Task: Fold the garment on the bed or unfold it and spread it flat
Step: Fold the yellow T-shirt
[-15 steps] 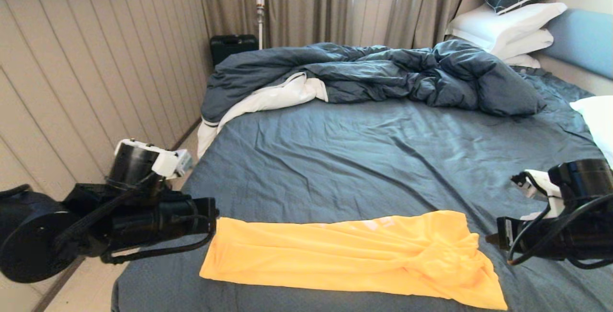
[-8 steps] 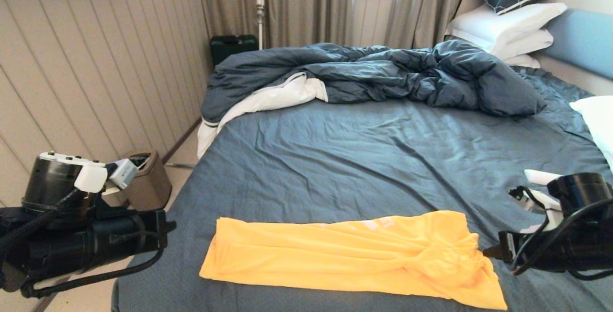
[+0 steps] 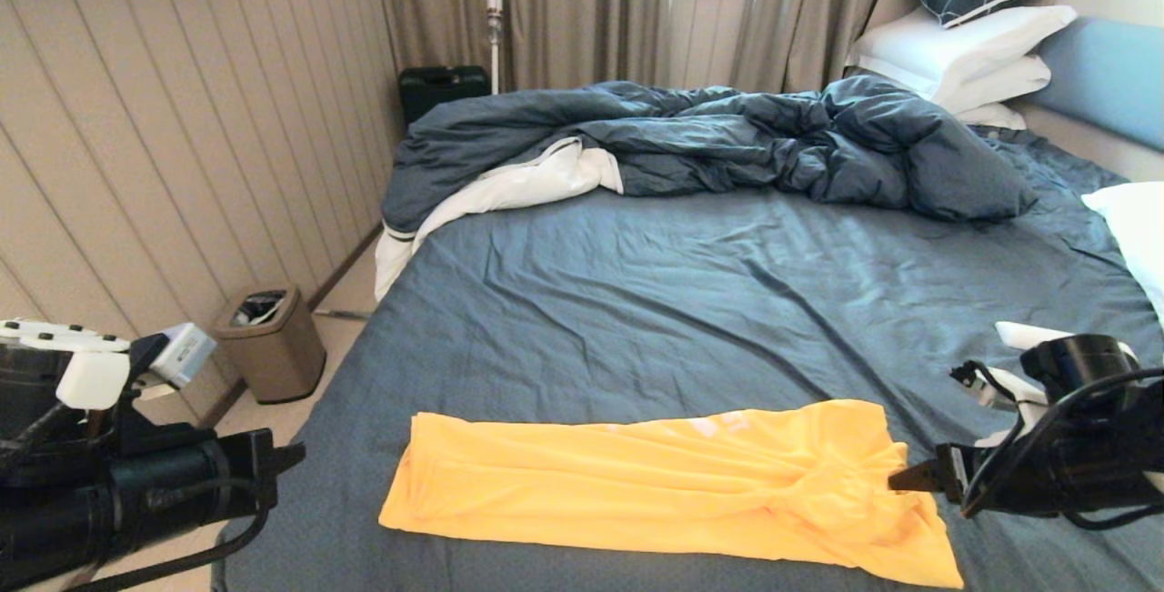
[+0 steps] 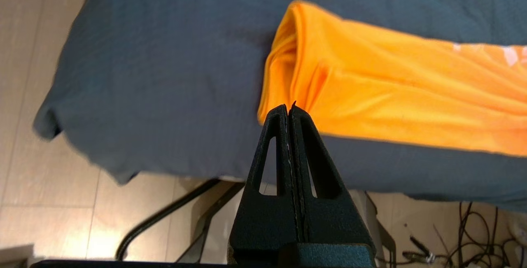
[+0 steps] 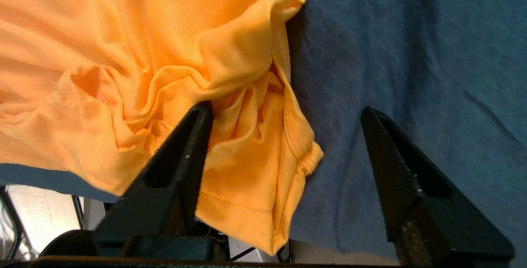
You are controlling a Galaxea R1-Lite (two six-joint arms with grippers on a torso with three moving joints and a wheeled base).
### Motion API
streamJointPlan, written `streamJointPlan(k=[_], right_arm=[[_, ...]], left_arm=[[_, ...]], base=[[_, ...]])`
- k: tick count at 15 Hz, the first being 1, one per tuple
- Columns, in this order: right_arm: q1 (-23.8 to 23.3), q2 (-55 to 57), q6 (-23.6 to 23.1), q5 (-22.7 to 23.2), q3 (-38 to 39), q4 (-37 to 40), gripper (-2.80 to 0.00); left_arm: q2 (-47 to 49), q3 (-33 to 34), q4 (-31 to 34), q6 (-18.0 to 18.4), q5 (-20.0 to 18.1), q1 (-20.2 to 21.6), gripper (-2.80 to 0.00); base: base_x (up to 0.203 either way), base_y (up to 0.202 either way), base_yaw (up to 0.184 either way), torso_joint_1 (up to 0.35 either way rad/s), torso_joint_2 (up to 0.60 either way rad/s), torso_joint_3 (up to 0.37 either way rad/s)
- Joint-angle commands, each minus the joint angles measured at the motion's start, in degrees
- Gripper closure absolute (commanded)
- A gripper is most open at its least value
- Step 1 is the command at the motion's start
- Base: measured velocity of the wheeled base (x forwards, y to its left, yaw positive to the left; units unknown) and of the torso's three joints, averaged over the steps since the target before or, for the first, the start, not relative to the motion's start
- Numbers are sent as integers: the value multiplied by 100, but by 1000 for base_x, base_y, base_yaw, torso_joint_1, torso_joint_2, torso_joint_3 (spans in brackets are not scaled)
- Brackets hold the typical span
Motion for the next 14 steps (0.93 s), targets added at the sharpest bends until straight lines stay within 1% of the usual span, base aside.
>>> streamJointPlan(k=[1, 3, 5, 8, 11, 14], right_arm=[[85, 220, 28, 49, -121, 6, -280], [147, 248, 53, 70, -190, 8, -280], [189, 297, 63, 70, -226, 8, -280], [320, 353, 71, 70, -223, 15, -280], [532, 370, 210, 70, -223, 17, -280], [758, 370, 326, 62, -179, 17, -280]], left_arm=[[-650, 117, 281, -3, 2, 115, 0], [-1145, 220, 673, 5, -20, 264, 0], [-1471, 501, 815, 6, -47, 308, 0], [-1696, 745, 815, -1, -76, 315, 0], [-1744, 909, 814, -13, -267, 314, 0], [-1735, 897, 805, -98, -331, 314, 0]], base=[[0, 0, 0, 0, 0, 0], [0, 0, 0, 0, 0, 0], [0, 0, 0, 0, 0, 0], [0, 0, 0, 0, 0, 0], [0, 0, 0, 0, 0, 0], [0, 0, 0, 0, 0, 0]])
